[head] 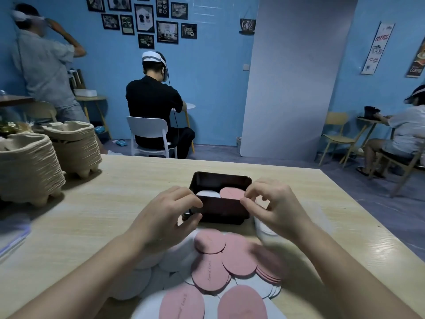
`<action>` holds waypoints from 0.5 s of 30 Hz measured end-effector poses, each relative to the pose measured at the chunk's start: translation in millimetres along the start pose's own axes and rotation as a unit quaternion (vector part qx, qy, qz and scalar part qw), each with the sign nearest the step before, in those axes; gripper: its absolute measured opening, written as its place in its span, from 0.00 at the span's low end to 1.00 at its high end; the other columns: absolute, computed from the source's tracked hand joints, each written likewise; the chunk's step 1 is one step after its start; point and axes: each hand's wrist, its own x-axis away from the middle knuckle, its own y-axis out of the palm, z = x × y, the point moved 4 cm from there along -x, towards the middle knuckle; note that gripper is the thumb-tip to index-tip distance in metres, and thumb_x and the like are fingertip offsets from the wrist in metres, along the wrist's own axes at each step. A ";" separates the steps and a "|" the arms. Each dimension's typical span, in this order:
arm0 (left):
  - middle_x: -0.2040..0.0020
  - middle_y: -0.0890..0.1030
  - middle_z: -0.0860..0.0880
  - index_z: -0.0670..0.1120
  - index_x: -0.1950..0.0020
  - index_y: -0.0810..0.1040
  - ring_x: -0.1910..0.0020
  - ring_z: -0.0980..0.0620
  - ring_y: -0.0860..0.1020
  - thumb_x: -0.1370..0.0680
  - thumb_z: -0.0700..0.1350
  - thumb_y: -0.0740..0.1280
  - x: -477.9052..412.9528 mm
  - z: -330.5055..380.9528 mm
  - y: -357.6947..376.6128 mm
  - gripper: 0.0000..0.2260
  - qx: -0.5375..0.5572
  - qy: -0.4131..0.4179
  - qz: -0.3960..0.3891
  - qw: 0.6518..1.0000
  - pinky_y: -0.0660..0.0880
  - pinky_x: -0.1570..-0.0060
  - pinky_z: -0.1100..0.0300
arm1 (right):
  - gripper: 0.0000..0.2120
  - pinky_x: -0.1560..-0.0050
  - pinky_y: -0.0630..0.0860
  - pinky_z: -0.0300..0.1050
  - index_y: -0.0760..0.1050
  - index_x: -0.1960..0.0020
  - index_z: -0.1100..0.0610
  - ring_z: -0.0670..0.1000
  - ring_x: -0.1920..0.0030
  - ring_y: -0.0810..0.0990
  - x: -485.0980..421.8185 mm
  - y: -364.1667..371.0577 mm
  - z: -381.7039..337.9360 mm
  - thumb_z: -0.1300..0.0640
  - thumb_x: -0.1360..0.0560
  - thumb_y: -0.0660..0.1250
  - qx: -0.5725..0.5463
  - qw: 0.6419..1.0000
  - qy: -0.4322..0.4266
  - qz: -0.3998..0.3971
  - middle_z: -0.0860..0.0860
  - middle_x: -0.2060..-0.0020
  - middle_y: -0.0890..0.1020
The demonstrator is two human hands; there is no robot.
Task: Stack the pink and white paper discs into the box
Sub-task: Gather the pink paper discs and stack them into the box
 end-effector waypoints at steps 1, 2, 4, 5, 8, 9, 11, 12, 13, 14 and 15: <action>0.53 0.80 0.55 0.48 0.49 0.81 0.53 0.51 0.79 0.21 0.49 0.66 3.5 4.0 -0.9 0.07 0.008 -0.006 -0.005 1.000 0.77 0.56 0.53 | 0.09 0.59 0.72 0.41 0.80 0.60 0.53 0.48 0.61 0.77 7.5 0.3 -6.7 0.51 0.24 0.71 -0.003 1.000 -0.008 -0.010 0.45 0.65 0.80; 0.53 0.79 0.56 0.49 0.50 0.81 0.55 0.53 0.78 0.21 0.50 0.66 7.4 8.0 -1.1 0.07 0.019 -0.014 -0.009 1.000 0.77 0.57 0.54 | 0.10 0.60 0.73 0.42 0.80 0.60 0.53 0.47 0.62 0.76 15.3 1.8 -11.9 0.49 0.23 0.70 -0.005 1.000 -0.013 -0.022 0.45 0.65 0.79; 0.55 0.79 0.59 0.51 0.52 0.80 0.56 0.57 0.77 0.22 0.50 0.66 15.3 14.1 2.1 0.05 0.041 -0.032 -0.019 0.998 0.77 0.58 0.55 | 0.11 0.62 0.74 0.43 0.79 0.60 0.52 0.47 0.63 0.76 30.4 6.4 -18.4 0.48 0.22 0.69 -0.016 0.998 -0.026 -0.047 0.46 0.65 0.79; 0.55 0.79 0.60 0.52 0.52 0.80 0.55 0.58 0.77 0.22 0.51 0.66 19.7 15.9 5.1 0.05 0.052 -0.043 -0.025 0.997 0.77 0.58 0.55 | 0.11 0.63 0.74 0.43 0.78 0.60 0.52 0.47 0.64 0.76 38.0 9.8 -19.6 0.48 0.22 0.69 -0.025 0.997 -0.032 -0.059 0.46 0.65 0.79; 0.53 0.79 0.61 0.54 0.51 0.80 0.53 0.60 0.78 0.22 0.53 0.66 29.5 17.0 15.6 0.06 0.083 -0.078 -0.068 0.991 0.77 0.54 0.55 | 0.08 0.62 0.77 0.43 0.78 0.57 0.50 0.43 0.62 0.77 59.6 18.4 -19.4 0.48 0.22 0.69 -0.038 0.995 -0.022 -0.092 0.44 0.62 0.80; 0.52 0.80 0.61 0.54 0.49 0.81 0.52 0.61 0.78 0.22 0.54 0.66 30.6 17.1 19.3 0.07 0.091 -0.085 -0.084 0.989 0.77 0.53 0.55 | 0.07 0.60 0.78 0.43 0.78 0.57 0.49 0.43 0.60 0.77 65.4 20.6 -17.4 0.47 0.22 0.70 -0.039 0.994 -0.014 -0.103 0.43 0.60 0.80; 0.50 0.79 0.61 0.54 0.46 0.81 0.50 0.61 0.78 0.21 0.55 0.67 28.9 18.3 26.3 0.08 0.103 -0.091 -0.106 0.985 0.77 0.50 0.57 | 0.08 0.56 0.79 0.44 0.79 0.55 0.48 0.42 0.56 0.79 74.4 23.6 -13.7 0.45 0.22 0.70 -0.040 0.991 0.000 -0.126 0.41 0.57 0.81; 0.50 0.79 0.61 0.55 0.45 0.80 0.49 0.61 0.77 0.21 0.55 0.68 26.2 19.2 29.7 0.08 0.105 -0.090 -0.113 0.984 0.77 0.50 0.58 | 0.08 0.54 0.79 0.45 0.79 0.54 0.47 0.42 0.53 0.80 76.8 24.8 -12.5 0.43 0.23 0.71 -0.042 0.990 0.006 -0.135 0.41 0.55 0.81; 0.50 0.78 0.61 0.55 0.45 0.80 0.50 0.61 0.77 0.21 0.56 0.68 23.4 19.8 33.1 0.08 0.103 -0.087 -0.119 0.984 0.76 0.49 0.58 | 0.09 0.50 0.79 0.44 0.80 0.54 0.47 0.41 0.50 0.80 78.3 26.0 -11.6 0.42 0.24 0.72 -0.046 0.989 0.010 -0.142 0.40 0.52 0.81; 0.50 0.78 0.60 0.55 0.46 0.79 0.50 0.61 0.77 0.21 0.56 0.68 20.9 20.3 36.2 0.07 0.101 -0.083 -0.126 0.983 0.76 0.49 0.58 | 0.10 0.47 0.78 0.44 0.80 0.53 0.47 0.41 0.47 0.80 79.5 27.4 -11.0 0.41 0.24 0.72 -0.052 0.987 0.015 -0.148 0.40 0.49 0.81; 0.50 0.77 0.60 0.55 0.46 0.79 0.51 0.61 0.76 0.21 0.55 0.68 19.8 20.0 39.1 0.07 0.100 -0.082 -0.131 0.983 0.76 0.49 0.57 | 0.11 0.44 0.78 0.43 0.80 0.53 0.47 0.40 0.45 0.80 80.4 28.4 -10.7 0.39 0.25 0.72 -0.060 0.986 0.019 -0.151 0.39 0.47 0.81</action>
